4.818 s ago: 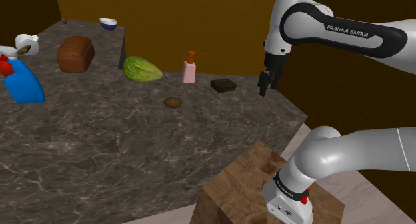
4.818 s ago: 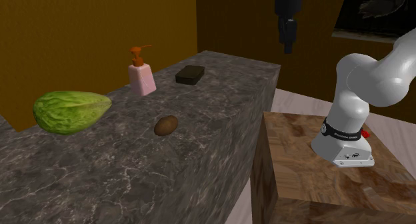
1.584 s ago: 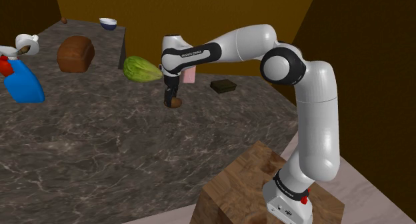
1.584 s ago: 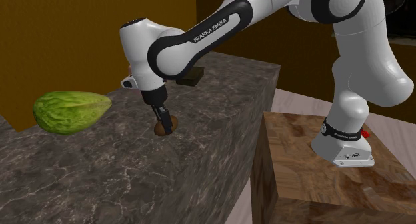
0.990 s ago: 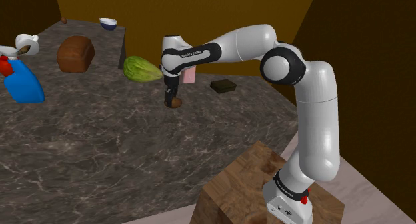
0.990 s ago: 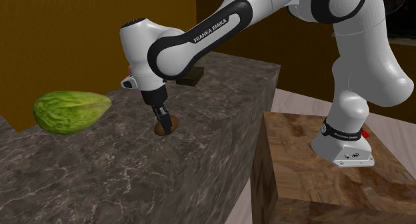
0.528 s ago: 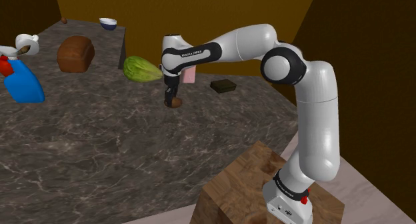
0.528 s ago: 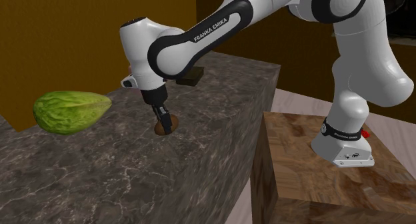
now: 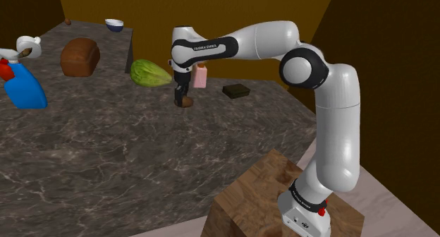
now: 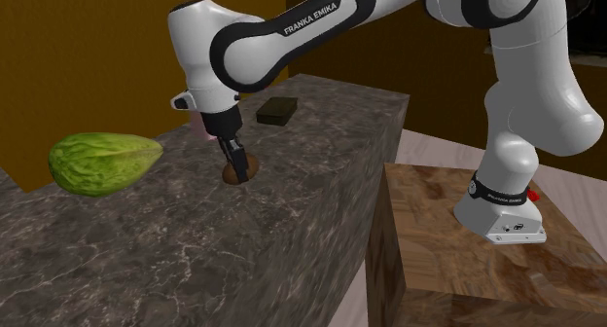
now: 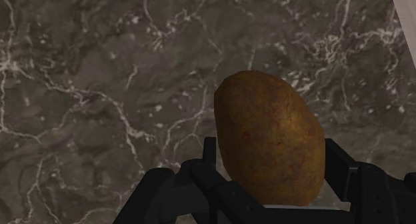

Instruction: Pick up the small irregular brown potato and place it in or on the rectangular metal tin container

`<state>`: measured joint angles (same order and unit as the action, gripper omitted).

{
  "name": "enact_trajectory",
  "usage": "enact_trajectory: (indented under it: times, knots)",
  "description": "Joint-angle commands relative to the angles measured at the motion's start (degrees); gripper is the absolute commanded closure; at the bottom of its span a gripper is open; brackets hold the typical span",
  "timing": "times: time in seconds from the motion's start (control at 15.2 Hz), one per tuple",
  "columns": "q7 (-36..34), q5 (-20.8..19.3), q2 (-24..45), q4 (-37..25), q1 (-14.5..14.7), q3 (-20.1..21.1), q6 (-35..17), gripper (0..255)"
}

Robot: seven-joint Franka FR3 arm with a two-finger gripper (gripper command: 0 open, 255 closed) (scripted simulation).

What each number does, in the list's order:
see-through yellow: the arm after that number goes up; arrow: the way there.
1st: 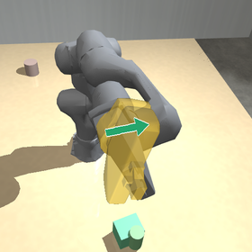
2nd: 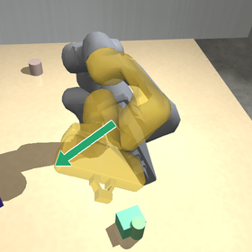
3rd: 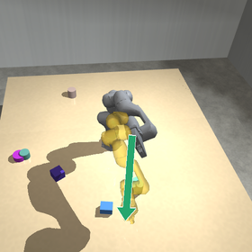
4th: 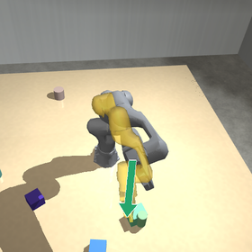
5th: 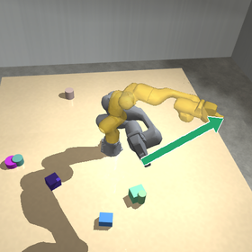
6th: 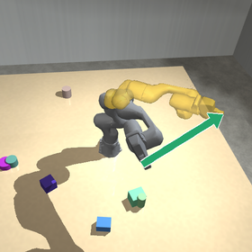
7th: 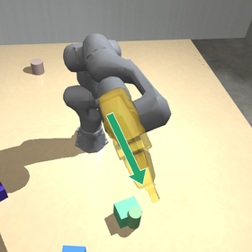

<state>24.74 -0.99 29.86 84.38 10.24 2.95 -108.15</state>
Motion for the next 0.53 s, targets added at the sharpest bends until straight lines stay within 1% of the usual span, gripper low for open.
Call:
enact_trajectory:
  times: [0.0,0.46]
  knots:
    - [0.04,0.02,-0.45,-0.85,-0.02,0.01,1.31,255]
    - [0.05,0.09,-1.60,-4.48,0.00,0.05,6.10,255]
